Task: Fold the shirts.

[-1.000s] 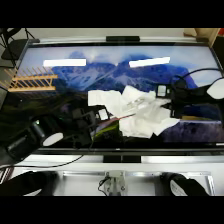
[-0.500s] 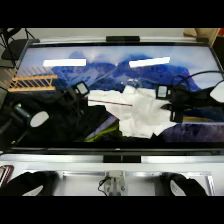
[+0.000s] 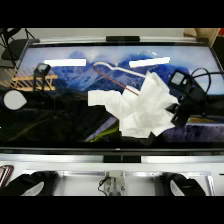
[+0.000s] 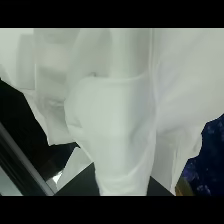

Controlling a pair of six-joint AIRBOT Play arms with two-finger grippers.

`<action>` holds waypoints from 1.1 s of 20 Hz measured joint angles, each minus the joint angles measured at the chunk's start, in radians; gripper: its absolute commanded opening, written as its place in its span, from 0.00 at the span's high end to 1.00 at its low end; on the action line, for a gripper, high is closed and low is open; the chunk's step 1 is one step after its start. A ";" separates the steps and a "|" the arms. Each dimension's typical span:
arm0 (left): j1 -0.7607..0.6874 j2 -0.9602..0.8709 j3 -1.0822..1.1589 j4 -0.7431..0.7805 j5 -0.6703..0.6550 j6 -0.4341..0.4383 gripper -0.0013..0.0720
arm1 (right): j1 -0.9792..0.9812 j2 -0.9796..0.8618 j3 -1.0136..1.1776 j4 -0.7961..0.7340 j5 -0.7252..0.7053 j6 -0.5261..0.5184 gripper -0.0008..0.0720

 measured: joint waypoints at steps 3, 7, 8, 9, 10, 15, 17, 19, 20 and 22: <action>-0.079 -0.063 -0.106 -0.298 0.129 -0.039 0.21 | 0.000 0.024 0.000 -0.014 0.029 0.054 0.92; -0.221 -0.222 -0.151 -0.650 0.307 0.024 0.21 | 0.000 0.037 0.000 -0.018 0.051 0.093 0.92; -0.246 -0.264 -0.153 -0.751 0.344 0.069 0.21 | 0.000 0.038 0.000 -0.019 0.055 0.099 0.92; -0.263 -0.299 -0.153 -0.846 0.372 0.115 0.21 | 0.000 0.039 0.000 -0.019 0.058 0.101 0.92; -0.281 -0.331 -0.153 -0.954 0.394 0.170 0.21 | 0.000 0.040 0.000 -0.020 0.061 0.106 0.92; -0.327 -0.434 -0.153 -1.335 0.441 0.364 0.12 | 0.000 0.041 0.000 -0.021 0.069 0.114 0.92; -0.356 -0.463 -0.152 -1.418 0.441 0.396 0.13 | 0.000 0.041 0.000 -0.021 0.069 0.115 0.91; -0.392 -0.495 -0.152 -1.506 0.463 0.430 0.27 | 0.000 0.041 0.000 -0.022 0.071 0.118 0.92; -0.409 -0.509 -0.152 -1.553 0.472 0.454 0.60 | 0.000 0.041 0.000 -0.022 0.073 0.122 0.92; -0.439 -0.529 -0.152 -1.640 0.479 0.504 0.90 | 0.000 0.041 0.000 -0.024 0.077 0.123 0.92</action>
